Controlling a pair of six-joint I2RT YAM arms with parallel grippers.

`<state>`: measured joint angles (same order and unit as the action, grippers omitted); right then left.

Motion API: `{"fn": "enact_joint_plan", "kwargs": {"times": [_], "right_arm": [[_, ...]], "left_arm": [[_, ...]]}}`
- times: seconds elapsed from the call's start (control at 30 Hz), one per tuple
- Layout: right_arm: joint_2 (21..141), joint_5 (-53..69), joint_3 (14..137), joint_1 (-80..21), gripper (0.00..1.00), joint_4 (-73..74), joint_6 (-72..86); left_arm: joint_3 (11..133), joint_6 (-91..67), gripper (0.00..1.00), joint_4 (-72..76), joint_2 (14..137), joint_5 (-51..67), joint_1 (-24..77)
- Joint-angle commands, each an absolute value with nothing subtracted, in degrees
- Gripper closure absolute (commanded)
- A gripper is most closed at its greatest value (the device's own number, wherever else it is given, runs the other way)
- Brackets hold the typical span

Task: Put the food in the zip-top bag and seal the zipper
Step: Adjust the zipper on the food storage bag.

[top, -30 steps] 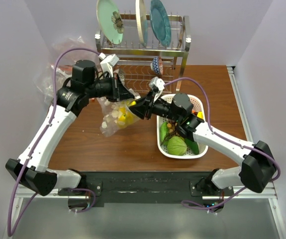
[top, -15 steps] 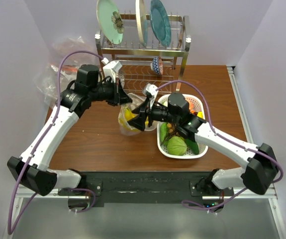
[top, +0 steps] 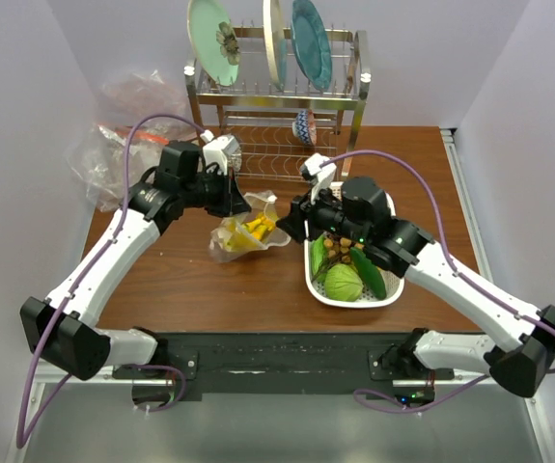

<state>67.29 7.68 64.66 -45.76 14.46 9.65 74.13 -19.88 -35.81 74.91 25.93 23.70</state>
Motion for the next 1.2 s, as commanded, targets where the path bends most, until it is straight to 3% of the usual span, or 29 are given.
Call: {"fn": "enact_joint_plan", "kwargs": {"times": [0.0,0.37,0.47,0.67,0.8,1.17], "right_arm": [[72.7,0.6,65.7,-46.0,0.45,23.6,10.0],[82.3,-13.1,69.0,-46.0,0.46,26.3,15.5],[81.1,-13.4,67.1,-46.0,0.56,24.9,16.8],[80.2,-11.8,66.2,-46.0,0.61,22.6,18.5],[81.1,-16.0,68.3,-46.0,0.51,25.6,19.5],[80.1,-23.3,69.2,-46.0,0.48,28.0,18.2]], "left_arm": [[76.5,-19.0,1.0,-33.0,72.4,25.4,23.8],[79.6,-19.4,1.0,-35.5,69.7,25.8,23.8],[80.0,-19.2,1.0,-36.3,69.5,25.8,23.8],[79.3,-19.1,1.0,-36.5,69.2,25.8,23.8],[79.3,-18.9,1.0,-37.0,68.9,24.8,23.8],[77.6,-17.9,1.0,-37.5,69.3,22.4,23.8]]}}
